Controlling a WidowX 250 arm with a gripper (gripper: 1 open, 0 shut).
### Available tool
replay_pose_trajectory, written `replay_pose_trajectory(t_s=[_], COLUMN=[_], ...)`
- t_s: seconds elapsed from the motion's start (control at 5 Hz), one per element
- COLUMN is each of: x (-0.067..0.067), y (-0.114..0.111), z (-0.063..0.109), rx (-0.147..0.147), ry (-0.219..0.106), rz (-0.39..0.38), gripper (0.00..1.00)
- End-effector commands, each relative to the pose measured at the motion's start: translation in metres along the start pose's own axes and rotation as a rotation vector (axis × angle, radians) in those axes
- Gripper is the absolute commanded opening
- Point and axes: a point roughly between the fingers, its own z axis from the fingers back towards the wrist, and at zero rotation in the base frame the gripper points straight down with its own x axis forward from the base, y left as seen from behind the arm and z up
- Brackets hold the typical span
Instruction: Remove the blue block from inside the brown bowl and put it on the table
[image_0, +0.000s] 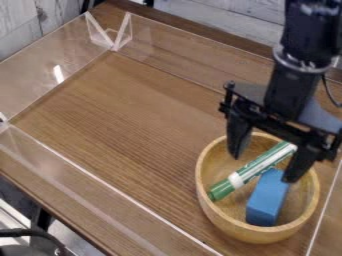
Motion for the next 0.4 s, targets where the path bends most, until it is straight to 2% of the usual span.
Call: replay_pose_trajectory(t_s=[0.0, 0.2], x=[0.0004, 0.0016], y=[-0.0052, -0.0054], z=[0.0106, 0.0068], rx=[-0.022, -0.024], ry=[-0.067, -0.073], rz=[-0.009, -0.007], gripper=[1.0, 1.0])
